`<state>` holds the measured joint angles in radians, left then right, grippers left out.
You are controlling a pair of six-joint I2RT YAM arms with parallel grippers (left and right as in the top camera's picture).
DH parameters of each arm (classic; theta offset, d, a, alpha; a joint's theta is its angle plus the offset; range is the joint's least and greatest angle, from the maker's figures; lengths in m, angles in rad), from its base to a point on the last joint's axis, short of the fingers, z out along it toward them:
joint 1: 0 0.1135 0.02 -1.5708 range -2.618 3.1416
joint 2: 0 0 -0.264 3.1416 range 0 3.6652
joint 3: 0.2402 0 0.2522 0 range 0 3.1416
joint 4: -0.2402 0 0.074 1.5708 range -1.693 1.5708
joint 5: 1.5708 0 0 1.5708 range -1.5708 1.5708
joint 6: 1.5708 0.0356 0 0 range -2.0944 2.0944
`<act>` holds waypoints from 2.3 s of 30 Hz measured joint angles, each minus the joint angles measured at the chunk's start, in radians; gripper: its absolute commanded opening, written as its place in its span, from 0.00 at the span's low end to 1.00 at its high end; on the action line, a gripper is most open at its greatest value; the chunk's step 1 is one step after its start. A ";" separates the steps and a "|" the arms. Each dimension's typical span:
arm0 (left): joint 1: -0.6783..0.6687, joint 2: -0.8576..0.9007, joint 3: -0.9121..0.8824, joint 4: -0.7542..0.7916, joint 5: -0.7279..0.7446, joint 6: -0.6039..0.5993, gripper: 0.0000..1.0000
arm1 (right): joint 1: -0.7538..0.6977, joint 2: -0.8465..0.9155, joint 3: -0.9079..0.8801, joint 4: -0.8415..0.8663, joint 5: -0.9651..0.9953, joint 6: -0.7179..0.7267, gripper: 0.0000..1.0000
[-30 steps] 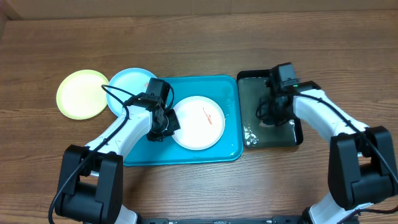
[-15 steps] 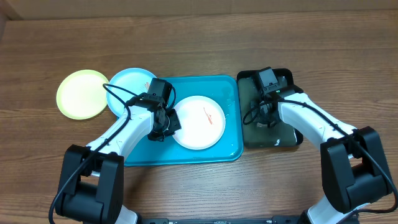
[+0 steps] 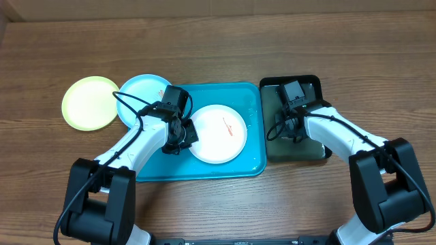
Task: Clean dirty plates on tray and stack at the side
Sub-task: 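Reach the right gripper into the black basin and grasp the green sponge, then lift the sponge and carry it leftward over the white plate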
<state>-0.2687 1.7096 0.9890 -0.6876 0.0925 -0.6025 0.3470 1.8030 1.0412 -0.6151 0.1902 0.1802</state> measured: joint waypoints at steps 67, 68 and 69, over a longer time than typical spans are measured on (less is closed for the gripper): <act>0.000 0.008 0.000 0.007 -0.008 0.003 0.04 | 0.000 -0.010 0.168 -0.251 -0.003 -0.024 0.04; 0.000 0.008 0.000 0.007 -0.008 0.003 0.04 | 0.000 -0.010 0.168 -0.251 -0.003 -0.024 0.04; 0.000 0.008 0.000 0.007 -0.008 0.003 0.04 | 0.000 -0.010 0.168 -0.251 -0.003 -0.024 0.04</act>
<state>-0.2687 1.7172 0.9890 -0.6807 0.0849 -0.5995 0.3470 1.7935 1.2095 -0.8661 0.1871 0.1566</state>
